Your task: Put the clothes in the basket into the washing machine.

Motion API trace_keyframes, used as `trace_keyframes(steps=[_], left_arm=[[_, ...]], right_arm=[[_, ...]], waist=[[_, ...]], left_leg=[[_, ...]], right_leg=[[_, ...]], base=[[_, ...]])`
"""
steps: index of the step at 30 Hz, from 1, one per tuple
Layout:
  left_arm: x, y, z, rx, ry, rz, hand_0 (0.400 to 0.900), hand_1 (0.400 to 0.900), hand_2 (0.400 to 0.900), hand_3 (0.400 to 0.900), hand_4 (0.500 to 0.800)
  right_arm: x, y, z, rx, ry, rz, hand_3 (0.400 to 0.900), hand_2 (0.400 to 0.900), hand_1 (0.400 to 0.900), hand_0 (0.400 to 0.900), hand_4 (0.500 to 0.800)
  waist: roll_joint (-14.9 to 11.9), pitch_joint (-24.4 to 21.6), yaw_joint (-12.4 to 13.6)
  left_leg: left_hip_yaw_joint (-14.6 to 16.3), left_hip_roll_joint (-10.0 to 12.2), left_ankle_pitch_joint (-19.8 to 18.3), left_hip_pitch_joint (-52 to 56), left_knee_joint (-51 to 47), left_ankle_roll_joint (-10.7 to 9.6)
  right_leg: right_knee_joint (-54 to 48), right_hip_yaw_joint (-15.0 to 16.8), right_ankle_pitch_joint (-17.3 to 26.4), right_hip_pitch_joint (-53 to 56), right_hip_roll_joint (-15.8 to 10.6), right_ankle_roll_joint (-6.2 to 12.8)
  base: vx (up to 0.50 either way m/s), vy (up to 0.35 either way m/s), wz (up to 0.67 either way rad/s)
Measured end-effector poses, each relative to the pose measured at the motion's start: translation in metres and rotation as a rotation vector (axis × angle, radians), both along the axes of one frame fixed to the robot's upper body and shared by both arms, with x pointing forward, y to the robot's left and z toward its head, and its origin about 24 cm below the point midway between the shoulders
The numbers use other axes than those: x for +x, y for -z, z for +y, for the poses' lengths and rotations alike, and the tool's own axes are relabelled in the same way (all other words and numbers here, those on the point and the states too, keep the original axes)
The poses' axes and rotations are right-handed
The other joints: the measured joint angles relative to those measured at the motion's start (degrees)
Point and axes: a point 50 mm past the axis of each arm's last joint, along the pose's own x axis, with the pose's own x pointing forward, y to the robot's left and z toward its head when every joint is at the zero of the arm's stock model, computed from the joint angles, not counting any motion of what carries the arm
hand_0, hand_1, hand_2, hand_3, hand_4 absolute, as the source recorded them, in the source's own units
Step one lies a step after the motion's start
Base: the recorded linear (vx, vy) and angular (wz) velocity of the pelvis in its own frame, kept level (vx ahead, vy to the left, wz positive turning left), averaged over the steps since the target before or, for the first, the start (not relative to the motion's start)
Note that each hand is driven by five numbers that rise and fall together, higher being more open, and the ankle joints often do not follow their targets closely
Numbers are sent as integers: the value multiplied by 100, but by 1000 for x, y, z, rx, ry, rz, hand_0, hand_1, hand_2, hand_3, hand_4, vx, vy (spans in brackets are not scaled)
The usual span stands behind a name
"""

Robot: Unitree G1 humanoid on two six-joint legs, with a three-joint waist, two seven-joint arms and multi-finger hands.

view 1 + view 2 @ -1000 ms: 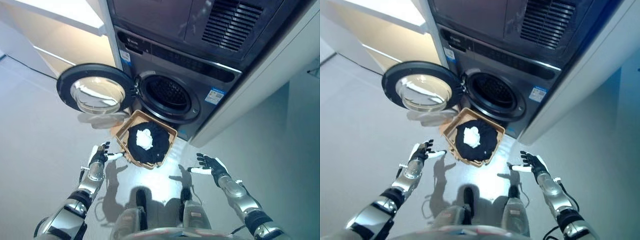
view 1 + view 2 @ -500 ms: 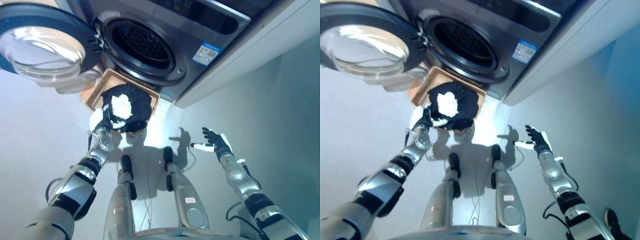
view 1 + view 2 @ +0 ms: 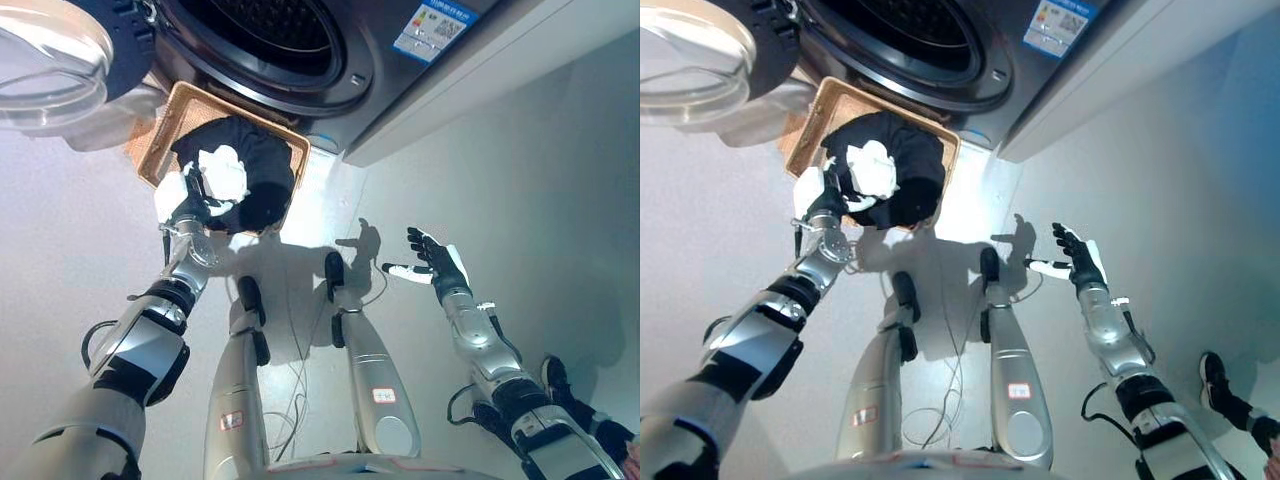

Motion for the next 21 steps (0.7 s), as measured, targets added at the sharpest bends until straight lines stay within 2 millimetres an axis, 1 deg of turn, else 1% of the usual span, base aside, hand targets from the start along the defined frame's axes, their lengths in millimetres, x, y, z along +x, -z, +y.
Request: trace_keyframes(steps=[3, 9, 10, 14, 18, 21], left_arm=[[6, -14, 1, 9, -6, -36, 900, 900, 900, 900, 800], [12, -33, 1, 21, 0, -81, 900, 900, 900, 900, 800], [13, -36, 1, 29, 0, -89, 900, 900, 900, 900, 800], [14, -53, 16, 116, -36, -101, 900, 900, 900, 900, 800], [13, -61, 26, 161, -69, -102, 900, 900, 900, 900, 800], [13, -63, 26, 167, -78, -115, 900, 900, 900, 900, 800]], right_arm=[[2, -6, -2, 1, 11, -31, 900, 900, 900, 900, 800], [5, -21, -3, 11, 7, -103, 900, 900, 900, 900, 800], [6, -24, -1, 13, 1, -119, 900, 900, 900, 900, 800], [7, -39, 3, 19, -34, -193, 900, 900, 900, 900, 800], [0, -39, 0, 18, -18, -207, 900, 900, 900, 900, 800], [-7, -33, -6, 13, 8, -194, 900, 900, 900, 900, 800]], waist=[[3, -2, -27], [11, -31, -48], [11, -31, -54], [9, -33, -98], [9, -33, -158], [8, -40, -185]], left_leg=[[-6, 8, -96, -433, 367, 28], [-19, 30, -359, -1127, 1062, 108], [-13, 65, -389, -1275, 1182, 124], [46, 126, -597, -1940, 1801, 221], [132, 169, -772, -2272, 2205, 275], [213, 177, -870, -2453, 2424, 360]], right_leg=[[226, 37, -23, -375, 3, 9], [635, 209, -73, -1000, 21, 30], [710, 234, -76, -1136, 28, 34], [1231, 394, -173, -1793, 71, 60], [1475, 502, -219, -2096, 82, 113], [1658, 621, -262, -2307, 80, 172]], base=[[40, 31, -12], [-30, 21, -13], [-54, 1, -17], [-40, 21, -18], [-33, 27, -15], [-31, 6, -10]])
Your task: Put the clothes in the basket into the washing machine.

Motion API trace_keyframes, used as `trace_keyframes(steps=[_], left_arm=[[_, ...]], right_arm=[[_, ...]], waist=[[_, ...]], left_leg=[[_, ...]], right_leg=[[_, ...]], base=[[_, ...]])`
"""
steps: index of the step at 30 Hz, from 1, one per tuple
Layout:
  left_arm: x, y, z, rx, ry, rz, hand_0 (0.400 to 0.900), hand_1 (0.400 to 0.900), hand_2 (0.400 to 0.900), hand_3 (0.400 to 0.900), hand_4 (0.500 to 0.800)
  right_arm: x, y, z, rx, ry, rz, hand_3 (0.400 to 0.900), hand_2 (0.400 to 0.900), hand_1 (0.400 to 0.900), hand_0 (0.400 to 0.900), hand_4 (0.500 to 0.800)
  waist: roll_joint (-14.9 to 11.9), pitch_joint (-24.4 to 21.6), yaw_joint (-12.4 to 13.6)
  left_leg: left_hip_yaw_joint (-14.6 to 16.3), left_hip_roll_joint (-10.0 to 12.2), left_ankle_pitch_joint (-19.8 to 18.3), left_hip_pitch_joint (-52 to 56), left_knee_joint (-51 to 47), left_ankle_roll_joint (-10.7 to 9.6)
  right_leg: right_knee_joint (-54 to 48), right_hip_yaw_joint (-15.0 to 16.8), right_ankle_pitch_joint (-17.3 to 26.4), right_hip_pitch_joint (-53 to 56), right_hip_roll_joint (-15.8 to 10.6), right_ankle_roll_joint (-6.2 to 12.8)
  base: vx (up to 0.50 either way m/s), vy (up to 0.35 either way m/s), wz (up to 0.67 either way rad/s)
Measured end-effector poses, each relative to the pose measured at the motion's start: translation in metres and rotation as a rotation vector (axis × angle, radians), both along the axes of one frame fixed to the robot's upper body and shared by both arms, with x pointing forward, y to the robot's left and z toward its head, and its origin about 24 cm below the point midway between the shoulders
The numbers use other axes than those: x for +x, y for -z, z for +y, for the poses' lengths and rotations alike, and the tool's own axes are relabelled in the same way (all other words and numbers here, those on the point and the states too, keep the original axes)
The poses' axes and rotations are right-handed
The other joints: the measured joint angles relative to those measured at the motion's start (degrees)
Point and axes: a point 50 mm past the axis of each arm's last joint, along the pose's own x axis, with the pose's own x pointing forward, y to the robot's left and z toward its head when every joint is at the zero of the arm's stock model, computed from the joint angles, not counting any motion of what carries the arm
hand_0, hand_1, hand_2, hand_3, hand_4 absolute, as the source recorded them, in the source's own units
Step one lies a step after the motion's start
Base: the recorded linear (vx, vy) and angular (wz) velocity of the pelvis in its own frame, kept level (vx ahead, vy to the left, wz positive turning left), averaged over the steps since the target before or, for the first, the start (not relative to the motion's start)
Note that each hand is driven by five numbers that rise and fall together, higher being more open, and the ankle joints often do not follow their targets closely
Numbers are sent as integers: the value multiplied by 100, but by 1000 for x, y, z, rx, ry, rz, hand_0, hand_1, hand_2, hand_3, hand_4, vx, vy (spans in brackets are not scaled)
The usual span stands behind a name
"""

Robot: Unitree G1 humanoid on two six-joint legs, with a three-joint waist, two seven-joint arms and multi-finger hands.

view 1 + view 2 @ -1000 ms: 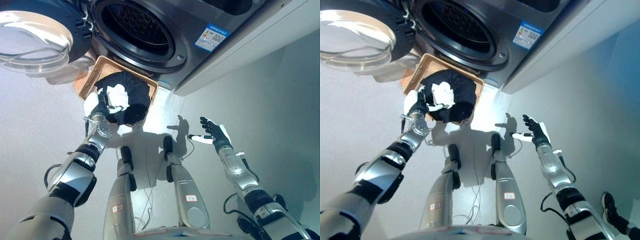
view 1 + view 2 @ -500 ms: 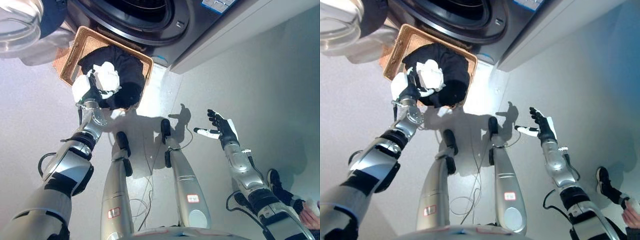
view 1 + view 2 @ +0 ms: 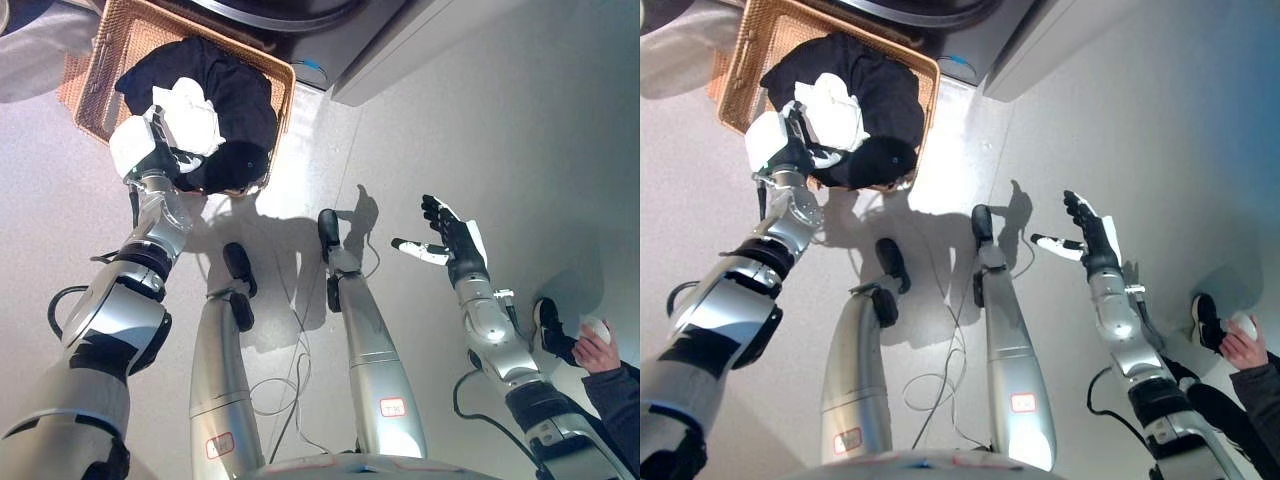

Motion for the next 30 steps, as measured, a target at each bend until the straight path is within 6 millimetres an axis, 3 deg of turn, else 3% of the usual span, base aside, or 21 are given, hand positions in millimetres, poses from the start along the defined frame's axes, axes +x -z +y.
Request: trace_keyframes(steps=[4, 13, 29, 30], left_arm=[[2, -9, 0, 23, -10, -18, 900, 900, 900, 900, 800], [4, -20, 3, 29, -26, -38, 900, 900, 900, 900, 800], [7, -34, -4, 85, -15, -88, 900, 900, 900, 900, 800], [7, -36, -5, 86, -14, -91, 845, 845, 845, 845, 767]], right_arm=[[-4, 1, 0, 2, 6, -4, 900, 900, 900, 900, 800], [-4, -6, 4, 9, -12, -45, 900, 900, 900, 900, 800], [-5, -5, 3, 11, -7, -53, 900, 900, 900, 900, 800], [-5, -5, 3, 11, -4, -54, 900, 900, 900, 900, 800]], waist=[[0, -1, -53], [1, -1, -121], [3, -3, -113], [4, -3, -116]], left_leg=[[92, 19, -142, -419, 398, 76], [217, 60, -305, -643, 751, 154], [250, 134, -380, -896, 895, 62], [249, 136, -380, -948, 935, 66]], right_leg=[[414, 140, -91, -484, 7, 103], [772, 284, -209, -785, 17, 150], [1145, 325, -353, -1215, 114, 86], [1192, 326, -363, -1274, 119, 85]], base=[[-27, 6, -9], [-3, 1, -5], [3, -16, -1], [0, 0, 0]])
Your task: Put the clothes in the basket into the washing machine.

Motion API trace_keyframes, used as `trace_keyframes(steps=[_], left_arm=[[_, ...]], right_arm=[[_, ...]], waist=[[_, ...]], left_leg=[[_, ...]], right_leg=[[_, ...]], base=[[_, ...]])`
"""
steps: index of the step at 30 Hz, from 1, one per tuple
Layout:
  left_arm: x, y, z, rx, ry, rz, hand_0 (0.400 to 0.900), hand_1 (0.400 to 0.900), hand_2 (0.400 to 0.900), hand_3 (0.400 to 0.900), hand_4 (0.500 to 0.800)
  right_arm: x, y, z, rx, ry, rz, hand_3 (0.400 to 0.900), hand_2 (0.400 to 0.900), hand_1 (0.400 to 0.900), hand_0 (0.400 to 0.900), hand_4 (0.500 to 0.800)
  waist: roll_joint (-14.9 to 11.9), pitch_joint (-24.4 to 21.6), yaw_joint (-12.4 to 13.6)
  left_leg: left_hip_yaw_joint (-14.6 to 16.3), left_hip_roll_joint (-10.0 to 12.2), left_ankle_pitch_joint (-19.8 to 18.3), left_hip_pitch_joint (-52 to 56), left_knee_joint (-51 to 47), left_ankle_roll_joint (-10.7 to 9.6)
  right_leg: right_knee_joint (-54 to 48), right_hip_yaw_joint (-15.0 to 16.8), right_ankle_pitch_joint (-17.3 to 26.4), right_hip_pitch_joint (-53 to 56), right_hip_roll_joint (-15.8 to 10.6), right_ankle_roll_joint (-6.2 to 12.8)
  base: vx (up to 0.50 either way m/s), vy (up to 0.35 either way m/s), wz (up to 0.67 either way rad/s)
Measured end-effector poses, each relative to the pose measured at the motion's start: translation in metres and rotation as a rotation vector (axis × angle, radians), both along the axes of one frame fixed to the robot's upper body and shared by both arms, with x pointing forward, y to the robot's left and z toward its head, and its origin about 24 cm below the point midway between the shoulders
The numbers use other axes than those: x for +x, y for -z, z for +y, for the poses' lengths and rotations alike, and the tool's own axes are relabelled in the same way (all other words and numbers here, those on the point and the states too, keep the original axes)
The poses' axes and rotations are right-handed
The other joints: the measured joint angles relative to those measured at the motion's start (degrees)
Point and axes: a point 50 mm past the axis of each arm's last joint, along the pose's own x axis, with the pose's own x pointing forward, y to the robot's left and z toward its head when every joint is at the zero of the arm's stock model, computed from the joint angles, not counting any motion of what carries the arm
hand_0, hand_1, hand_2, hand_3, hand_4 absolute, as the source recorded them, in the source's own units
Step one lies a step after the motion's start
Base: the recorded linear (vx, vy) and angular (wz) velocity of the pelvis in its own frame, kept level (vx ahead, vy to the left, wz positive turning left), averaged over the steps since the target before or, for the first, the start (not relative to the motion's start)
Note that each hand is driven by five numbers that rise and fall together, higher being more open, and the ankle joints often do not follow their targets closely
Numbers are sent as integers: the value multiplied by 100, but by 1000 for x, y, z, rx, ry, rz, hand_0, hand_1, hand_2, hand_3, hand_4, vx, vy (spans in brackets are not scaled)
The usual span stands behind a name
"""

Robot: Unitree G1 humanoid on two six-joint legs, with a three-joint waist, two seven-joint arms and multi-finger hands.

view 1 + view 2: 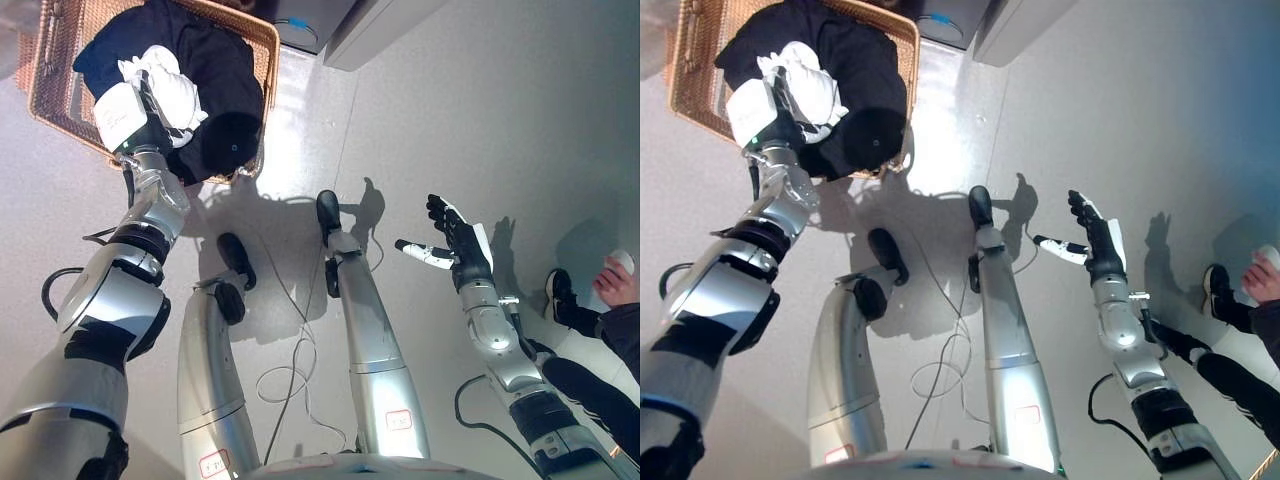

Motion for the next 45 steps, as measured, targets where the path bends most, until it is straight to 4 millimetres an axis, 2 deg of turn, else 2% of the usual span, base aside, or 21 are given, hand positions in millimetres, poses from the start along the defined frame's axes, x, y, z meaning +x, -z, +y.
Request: trace_keyframes(steps=[1, 2, 3, 11, 18, 20, 23, 26, 30, 33, 36, 40, 43, 45], left_arm=[[1, -2, -1, 2, 2, -4, 529, 529, 529, 529, 578], [1, -4, -2, 5, 5, -9, 529, 529, 529, 529, 578], [1, -6, -2, 7, 6, -11, 400, 400, 400, 400, 500], [2, -19, 3, 10, 8, -22, 400, 400, 400, 400, 500], [4, -20, 1, -33, 45, -10, 400, 400, 400, 400, 500], [5, -11, -3, -113, 63, 10, 400, 400, 400, 400, 500], [5, 16, -17, -242, 110, 60, 400, 400, 400, 400, 500], [3, 36, -28, -299, 154, 85, 400, 400, 400, 400, 500], [4, 39, -33, -336, 191, 88, 400, 400, 400, 400, 500], [2, 49, -34, -477, 207, 99, 400, 400, 400, 400, 500], [1, 55, -35, -757, 233, 48, 400, 400, 400, 400, 500], [4, 43, -35, -1048, 310, -67, 400, 400, 400, 400, 500], [6, 30, -30, -1138, 340, -138, 400, 400, 400, 400, 500], [6, 20, -23, -1126, 336, -166, 400, 400, 400, 400, 500]], right_arm=[[0, 0, 0, 1, 6, -2, 900, 900, 900, 900, 800], [0, 0, -1, 0, 10, -1, 900, 900, 900, 900, 800], [0, 1, -1, 0, 10, -1, 900, 900, 900, 900, 800], [-1, 0, -1, 1, 10, -4, 900, 900, 900, 900, 800], [0, 0, 0, -7, 3, -10, 900, 900, 900, 900, 800], [0, 3, 1, -9, 1, 4, 900, 900, 900, 900, 800], [-3, 14, 4, -26, -11, 51, 900, 900, 900, 900, 800], [-5, 21, 7, -39, -25, 85, 900, 900, 900, 900, 800], [-4, 24, 5, -46, -24, 109, 900, 900, 900, 900, 800], [-6, 32, 2, -54, -14, 154, 900, 900, 900, 900, 800], [-8, 38, 2, -53, -7, 182, 900, 900, 900, 900, 800], [-10, 42, 2, -45, -25, 214, 900, 900, 900, 900, 800], [-12, 44, 3, -40, -37, 231, 900, 900, 900, 900, 800], [-13, 46, 3, -39, -47, 244, 900, 900, 900, 900, 800]], waist=[[0, 0, -8], [0, 0, -1], [0, 0, -1], [5, -4, 5], [8, -2, 0], [10, 0, -3], [7, -2, 2], [11, -86, -4], [10, -191, -29], [9, -190, -43], [10, -190, -55], [17, -194, -60], [72, -237, -63], [85, -244, -69]], left_leg=[[-1, 6, 0, -45, 18, 2], [-1, 4, -2, -84, 34, -1], [-4, 4, -6, -112, 65, -2], [-28, 19, -28, -173, 136, -23], [16, 8, 37, -4, -87, 18], [77, -45, 165, 388, -494, 10], [124, -184, 382, 1334, -1280, -48], [89, -266, 569, 2128, -2010, -158], [-13, -287, 761, 2728, -2597, -313], [-105, -338, 897, 3453, -3200, -415], [-190, -361, 1063, 4147, -3750, -506], [-222, -416, 1407, 4902, -4580, -571], [-208, -415, 1599, 5189, -5009, -606], [-173, -389, 1756, 5328, -5300, -636]], right_leg=[[48, 8, -16, -54, -3, -20], [62, 7, -16, -91, -1, -20], [102, 6, -31, -122, -1, -31], [170, 4, -67, -191, -4, -32], [-61, -1, -23, -29, -26, -21], [-422, -9, 104, 353, -73, 0], [-1042, -70, 198, 1249, -186, -32], [-1641, -200, 284, 2000, -235, -102], [-1953, -360, 384, 2488, -215, -101], [-2274, -414, 409, 3071, -185, -166], [-2515, -570, 434, 3616, -180, -252], [-2861, -647, 481, 4158, -172, -317], [-3007, -650, 503, 4293, -138, -337], [-3172, -648, 579, 4350, -89, -370]], base=[[-5, -25, 3], [0, 0, 0], [0, 0, 0], [-1, -4, 0], [25, -9, 4], [62, -46, 17], [87, -49, 12], [89, -47, 5], [105, -70, 10], [39, -52, 7], [76, -57, -2], [110, -64, -6], [109, -63, -18], [111, -85, -18]])
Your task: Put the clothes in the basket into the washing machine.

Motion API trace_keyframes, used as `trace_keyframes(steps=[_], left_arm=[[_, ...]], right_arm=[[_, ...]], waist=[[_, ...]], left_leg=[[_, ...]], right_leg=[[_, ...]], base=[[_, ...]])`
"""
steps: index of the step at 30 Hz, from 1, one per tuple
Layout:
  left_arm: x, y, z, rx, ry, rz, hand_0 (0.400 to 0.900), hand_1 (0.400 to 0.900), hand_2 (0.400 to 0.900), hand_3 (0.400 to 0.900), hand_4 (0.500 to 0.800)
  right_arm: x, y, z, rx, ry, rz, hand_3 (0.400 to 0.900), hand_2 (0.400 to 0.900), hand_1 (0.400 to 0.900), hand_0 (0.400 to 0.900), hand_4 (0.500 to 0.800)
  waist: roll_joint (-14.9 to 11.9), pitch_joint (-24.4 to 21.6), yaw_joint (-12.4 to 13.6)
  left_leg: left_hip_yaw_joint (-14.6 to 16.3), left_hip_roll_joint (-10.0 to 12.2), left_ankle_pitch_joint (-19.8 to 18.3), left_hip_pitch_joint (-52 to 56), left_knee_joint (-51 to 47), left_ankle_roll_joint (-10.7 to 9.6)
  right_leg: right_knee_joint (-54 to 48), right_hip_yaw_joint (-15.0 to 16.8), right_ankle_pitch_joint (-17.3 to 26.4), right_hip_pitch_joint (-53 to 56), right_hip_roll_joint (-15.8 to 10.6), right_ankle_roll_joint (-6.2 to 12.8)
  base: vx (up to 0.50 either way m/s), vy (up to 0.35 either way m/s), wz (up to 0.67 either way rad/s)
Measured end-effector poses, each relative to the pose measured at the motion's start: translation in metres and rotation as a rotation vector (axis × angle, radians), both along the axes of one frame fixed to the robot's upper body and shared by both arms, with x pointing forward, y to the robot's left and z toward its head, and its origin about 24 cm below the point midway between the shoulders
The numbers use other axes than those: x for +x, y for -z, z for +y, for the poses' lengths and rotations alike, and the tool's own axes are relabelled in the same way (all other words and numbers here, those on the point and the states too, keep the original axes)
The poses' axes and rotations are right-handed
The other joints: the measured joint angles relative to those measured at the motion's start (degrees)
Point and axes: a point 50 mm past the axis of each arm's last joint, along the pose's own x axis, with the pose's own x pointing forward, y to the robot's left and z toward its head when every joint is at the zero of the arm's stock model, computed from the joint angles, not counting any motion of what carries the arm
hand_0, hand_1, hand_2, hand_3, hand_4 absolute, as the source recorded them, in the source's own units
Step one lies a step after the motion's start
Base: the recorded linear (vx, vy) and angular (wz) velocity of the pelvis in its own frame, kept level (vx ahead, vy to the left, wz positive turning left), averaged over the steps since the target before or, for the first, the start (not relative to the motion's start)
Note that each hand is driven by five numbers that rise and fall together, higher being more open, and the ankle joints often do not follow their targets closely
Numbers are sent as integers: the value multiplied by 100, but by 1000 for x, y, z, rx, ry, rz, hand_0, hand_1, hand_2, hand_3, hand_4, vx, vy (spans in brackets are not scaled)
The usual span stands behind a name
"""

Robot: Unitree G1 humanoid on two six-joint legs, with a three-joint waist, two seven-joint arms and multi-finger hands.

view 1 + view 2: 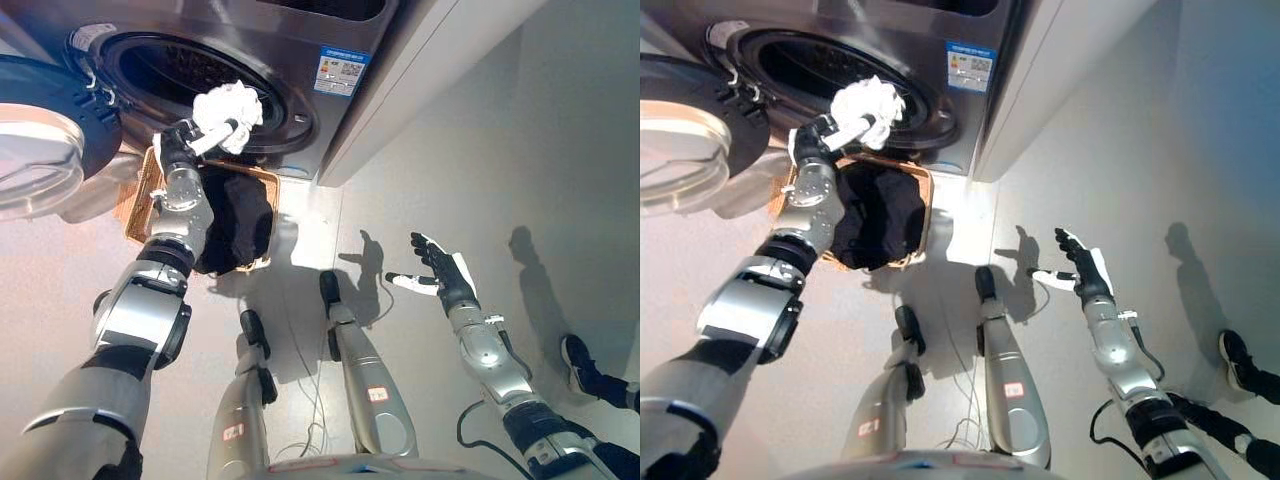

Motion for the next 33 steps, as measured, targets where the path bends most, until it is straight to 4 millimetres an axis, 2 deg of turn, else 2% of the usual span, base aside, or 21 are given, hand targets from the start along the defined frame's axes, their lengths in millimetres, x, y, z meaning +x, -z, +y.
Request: trace_keyframes(steps=[4, 6, 13, 14, 15, 19, 25, 33], left_arm=[[-1, -25, 22, 36, -65, -44, 400, 400, 400, 400, 500], [-3, -30, 30, 48, -85, -51, 400, 400, 400, 400, 500], [-1, -28, 24, 45, -72, -45, 404, 404, 404, 404, 502], [-1, -29, 23, 47, -72, -45, 508, 508, 508, 508, 565], [-1, -30, 23, 47, -70, -47, 900, 900, 900, 900, 800], [0, -24, 20, 40, -63, -25, 900, 900, 900, 900, 800], [4, -22, 8, 44, -22, -10, 900, 900, 900, 900, 800], [9, -41, -4, 37, 5, -56, 900, 900, 900, 900, 800]], right_arm=[[-8, 5, -1, 7, -5, 25, 900, 900, 900, 900, 800], [-12, 6, -4, 11, -4, 35, 900, 900, 900, 900, 800], [-22, 8, -19, 10, 55, 47, 900, 900, 900, 900, 800], [-21, 7, -18, 11, 53, 43, 900, 900, 900, 900, 800], [-21, 7, -18, 11, 52, 41, 900, 900, 900, 900, 800], [-23, 8, -18, 13, 47, 46, 900, 900, 900, 900, 800], [-27, 5, -17, 10, 37, 37, 900, 900, 900, 900, 800], [-28, 5, -17, 9, 36, 37, 900, 900, 900, 900, 800]], waist=[[3, -1, -40], [14, -6, -73], [21, -5, -97], [27, -9, -99], [52, -22, -100], [237, -125, -133], [301, -161, -213], [307, -164, -262]], left_leg=[[49, 89, 304, 262, -598, -97], [37, 164, 369, 322, -733, -144], [11, 208, 510, 328, -920, -180], [17, 189, 526, 291, -930, -171], [19, 182, 531, 233, -930, -165], [19, 172, 558, 37, -937, -156], [45, 178, 563, 3, -958, -164], [51, 180, 564, -61, -955, -166]], right_leg=[[-311, 6, 184, 70, 176, -84], [-330, -2, 198, 72, 218, -106], [-359, -40, 222, 28, 278, -142], [-359, -35, 222, -20, 279, -142], [-358, -27, 226, -77, 270, -147], [-350, -19, 250, -269, 262, -153], [-350, 16, 251, -345, 273, -155], [-314, 27, 251, -435, 281, -155]], base=[[79, -86, -8], [43, -69, 9], [-1, -19, 1], [-33, -14, -4], [0, 0, 0], [-24, 6, -4], [-16, 1, -5], [0, -8, 3]])
